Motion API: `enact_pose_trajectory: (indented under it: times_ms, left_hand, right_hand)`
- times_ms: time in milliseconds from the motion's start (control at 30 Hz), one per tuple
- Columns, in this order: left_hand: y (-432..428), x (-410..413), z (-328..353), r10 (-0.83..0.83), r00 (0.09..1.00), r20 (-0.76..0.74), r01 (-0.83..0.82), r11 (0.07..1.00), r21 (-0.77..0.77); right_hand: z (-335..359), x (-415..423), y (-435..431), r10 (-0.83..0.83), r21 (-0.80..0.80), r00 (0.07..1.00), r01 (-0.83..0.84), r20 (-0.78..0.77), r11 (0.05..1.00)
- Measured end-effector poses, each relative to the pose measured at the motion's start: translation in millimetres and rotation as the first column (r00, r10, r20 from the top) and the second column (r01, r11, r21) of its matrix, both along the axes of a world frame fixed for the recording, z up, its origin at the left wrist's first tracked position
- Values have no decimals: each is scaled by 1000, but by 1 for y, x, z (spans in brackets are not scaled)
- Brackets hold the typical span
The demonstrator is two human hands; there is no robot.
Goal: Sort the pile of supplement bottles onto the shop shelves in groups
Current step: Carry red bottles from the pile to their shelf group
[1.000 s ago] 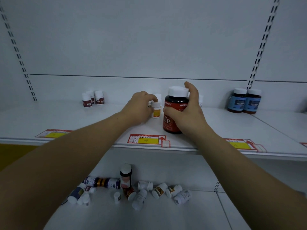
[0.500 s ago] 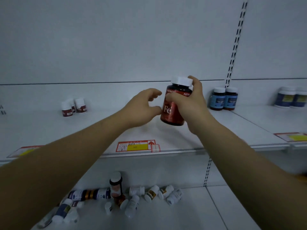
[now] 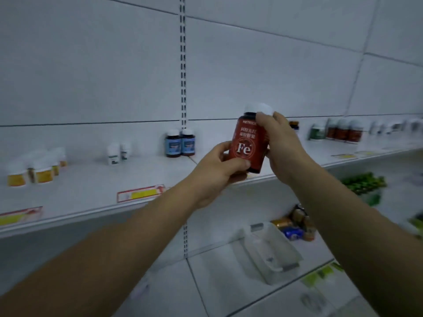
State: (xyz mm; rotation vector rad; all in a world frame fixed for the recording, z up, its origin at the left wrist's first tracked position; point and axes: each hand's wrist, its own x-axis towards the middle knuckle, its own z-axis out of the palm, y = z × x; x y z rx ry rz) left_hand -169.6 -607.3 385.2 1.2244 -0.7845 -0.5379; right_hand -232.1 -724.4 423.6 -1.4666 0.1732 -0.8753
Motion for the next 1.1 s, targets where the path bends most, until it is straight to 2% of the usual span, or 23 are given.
enact_pose_trajectory:
  times_ms: [133, 467, 667, 800, 1100]
  left_hand:
    - [-105, -66, -10, -157, 982, -109, 145, 983, -109]
    - [-303, -178, -20, -410, 893, -184, 399, 912, -95]
    - [-421, -197, -30, -551, 825, -123, 551, 834, -40]
    - [-515, -199, -36, -650, 751, -119, 646, 760, -74]
    - [-707, -214, -40, -736, 670, -102, 734, 676, -58]
  right_hand:
    - [-15, -82, -98, -169, -85, 985, 165, -37, 983]
    - [-45, -228, -261, -408, -149, 897, 385, -171, 911]
    - [-62, -259, -360, -530, -152, 827, 508, -188, 848]
    - [-62, -265, -439, -596, -171, 779, 572, -193, 802]
    - [-51, -288, -610, -735, -90, 650, 734, -194, 673]
